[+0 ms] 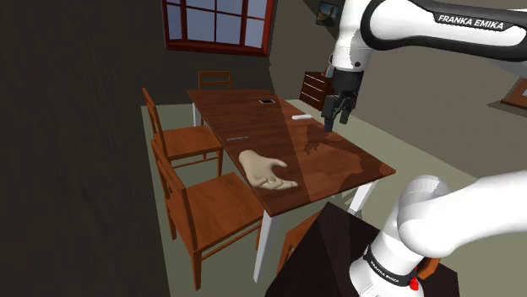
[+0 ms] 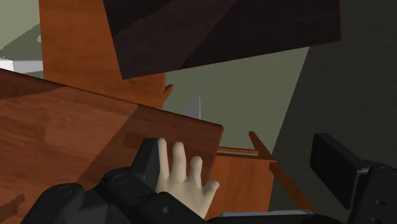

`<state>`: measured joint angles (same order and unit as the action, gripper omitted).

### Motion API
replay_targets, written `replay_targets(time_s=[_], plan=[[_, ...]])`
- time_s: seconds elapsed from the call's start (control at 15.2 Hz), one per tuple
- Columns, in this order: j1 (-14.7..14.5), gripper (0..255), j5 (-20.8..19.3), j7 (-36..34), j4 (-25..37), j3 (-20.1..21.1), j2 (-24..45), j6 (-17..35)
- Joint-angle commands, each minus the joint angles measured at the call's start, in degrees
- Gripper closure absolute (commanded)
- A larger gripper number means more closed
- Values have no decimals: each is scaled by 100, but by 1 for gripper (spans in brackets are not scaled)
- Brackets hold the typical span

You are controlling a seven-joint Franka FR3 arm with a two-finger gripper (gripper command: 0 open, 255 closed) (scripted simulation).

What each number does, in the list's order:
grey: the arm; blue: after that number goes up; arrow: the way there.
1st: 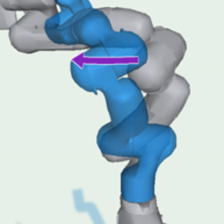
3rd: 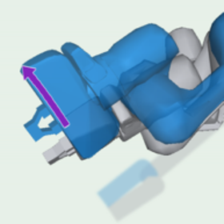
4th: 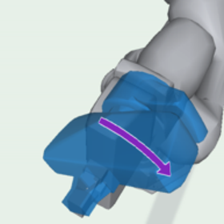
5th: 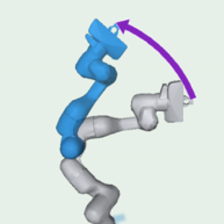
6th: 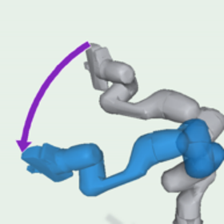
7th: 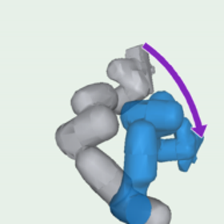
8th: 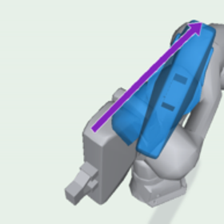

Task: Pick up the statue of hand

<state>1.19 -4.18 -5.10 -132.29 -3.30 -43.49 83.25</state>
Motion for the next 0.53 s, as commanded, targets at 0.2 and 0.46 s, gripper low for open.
replay_targets(time_s=[0.2, 0.46], plan=[[32, 0, -143, 239, -114, -215, 408, 463], [67, 0, -294, 548, -161, -495, 1044, 1071]])
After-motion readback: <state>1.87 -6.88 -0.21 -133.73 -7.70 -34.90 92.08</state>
